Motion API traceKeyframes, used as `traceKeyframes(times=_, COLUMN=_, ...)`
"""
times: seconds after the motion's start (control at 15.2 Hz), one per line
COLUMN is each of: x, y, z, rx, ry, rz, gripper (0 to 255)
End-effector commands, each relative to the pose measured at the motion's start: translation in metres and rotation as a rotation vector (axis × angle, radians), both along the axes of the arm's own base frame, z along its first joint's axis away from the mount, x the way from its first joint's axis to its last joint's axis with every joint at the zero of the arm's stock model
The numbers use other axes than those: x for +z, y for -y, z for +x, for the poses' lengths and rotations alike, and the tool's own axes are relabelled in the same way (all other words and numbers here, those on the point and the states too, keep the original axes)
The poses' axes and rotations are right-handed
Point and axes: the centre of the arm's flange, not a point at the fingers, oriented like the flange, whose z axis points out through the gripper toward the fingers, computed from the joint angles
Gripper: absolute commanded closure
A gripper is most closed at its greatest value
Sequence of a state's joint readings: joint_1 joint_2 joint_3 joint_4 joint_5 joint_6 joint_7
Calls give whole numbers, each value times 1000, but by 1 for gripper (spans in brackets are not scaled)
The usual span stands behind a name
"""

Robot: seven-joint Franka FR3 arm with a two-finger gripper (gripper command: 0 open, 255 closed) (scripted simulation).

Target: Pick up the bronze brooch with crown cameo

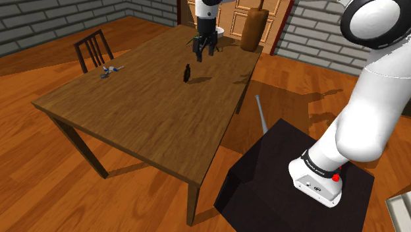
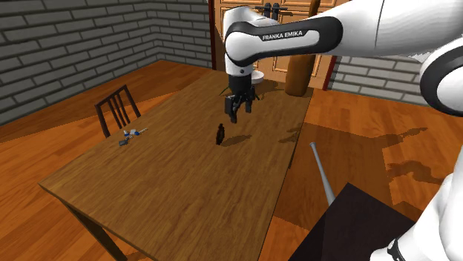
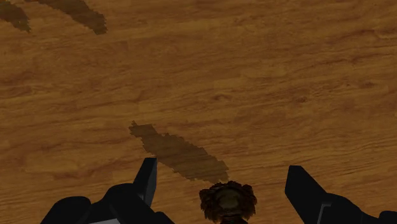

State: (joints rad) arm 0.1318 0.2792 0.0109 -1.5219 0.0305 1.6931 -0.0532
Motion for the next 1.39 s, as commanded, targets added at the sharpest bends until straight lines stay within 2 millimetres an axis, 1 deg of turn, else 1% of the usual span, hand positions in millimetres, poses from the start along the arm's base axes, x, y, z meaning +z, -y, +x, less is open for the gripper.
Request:
traceKeyframes(times=0.0, x=-12, y=-13, z=24, rx=29, ry=-16, rz=-1, gripper=0)
traceKeyframes(times=0.33, x=-41, y=-47, z=80, rx=101, ry=-57, rz=-5, gripper=0)
traceKeyframes(times=0.79, x=-78, y=-47, z=80, rx=101, ry=-57, rz=-5, gripper=0)
traceKeyframes(times=0.86, x=-81, y=-47, z=80, rx=101, ry=-57, rz=-5, gripper=0)
traceKeyframes(times=0.99, x=-81, y=-47, z=80, rx=101, ry=-57, rz=-5, gripper=0)
traceKeyframes(times=1.06, x=-80, y=-47, z=81, rx=101, ry=-57, rz=-5, gripper=255)
traceKeyframes(times=1.32, x=-80, y=-47, z=80, rx=101, ry=-57, rz=-5, gripper=255)
